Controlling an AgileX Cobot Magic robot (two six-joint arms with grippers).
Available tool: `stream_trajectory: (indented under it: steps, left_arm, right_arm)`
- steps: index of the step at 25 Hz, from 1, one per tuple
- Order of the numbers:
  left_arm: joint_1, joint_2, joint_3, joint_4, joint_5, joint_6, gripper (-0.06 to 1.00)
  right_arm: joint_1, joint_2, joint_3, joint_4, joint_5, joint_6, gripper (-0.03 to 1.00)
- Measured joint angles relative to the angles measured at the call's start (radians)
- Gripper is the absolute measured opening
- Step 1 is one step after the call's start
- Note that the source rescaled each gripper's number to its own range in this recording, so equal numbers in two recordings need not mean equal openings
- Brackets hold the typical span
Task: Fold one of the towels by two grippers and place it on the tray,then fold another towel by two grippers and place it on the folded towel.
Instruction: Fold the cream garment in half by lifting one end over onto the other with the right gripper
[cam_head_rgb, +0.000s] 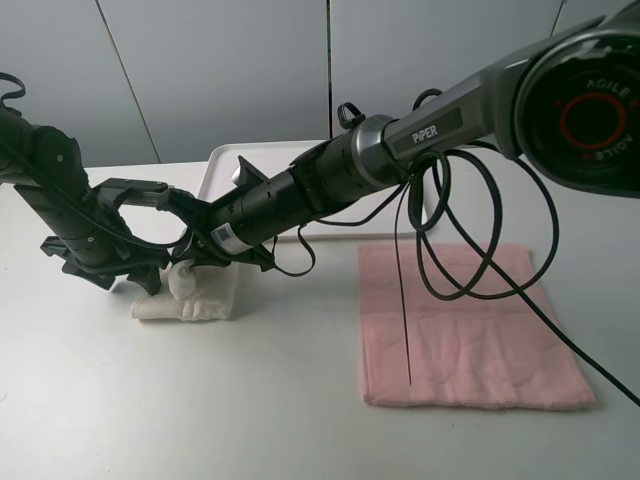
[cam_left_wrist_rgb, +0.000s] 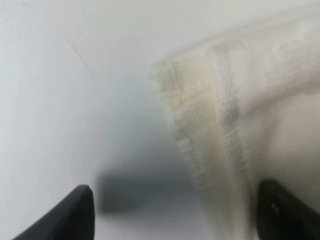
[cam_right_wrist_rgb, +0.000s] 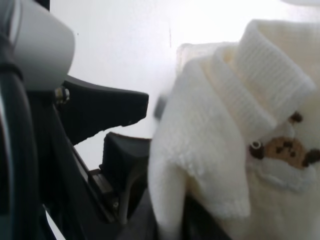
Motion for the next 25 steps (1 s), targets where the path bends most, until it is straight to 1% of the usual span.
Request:
stream_trajectory:
  steps: [3, 5, 12, 17, 21, 25]
  left_arm:
    - [0.0, 0.0, 0.0, 0.0, 0.0, 0.0, 0.87]
    - [0.0, 0.0, 0.0, 0.0, 0.0, 0.0, 0.87]
    - [0.0, 0.0, 0.0, -0.038, 0.01, 0.021, 0.86]
    - [0.0, -0.023, 0.0, -0.044, 0.023, 0.038, 0.86]
    - [0.0, -0.067, 0.0, -0.03, 0.036, 0.043, 0.86]
    - [0.0, -0.093, -0.016, -0.022, 0.088, 0.059, 0.86]
  right_arm:
    - [0.02, -0.001, 0.0, 0.008, -0.047, -0.007, 0.04]
    - [0.026, -0.001, 0.0, 0.009, -0.06, -0.008, 0.04]
    - [0.025, -0.001, 0.0, 0.014, -0.064, -0.014, 0.04]
    - [0.025, -0.001, 0.0, 0.014, -0.064, -0.015, 0.04]
    - [0.025, -0.001, 0.0, 0.018, -0.064, -0.015, 0.04]
    - [0.025, -0.001, 0.0, 0.018, -0.064, -0.015, 0.04]
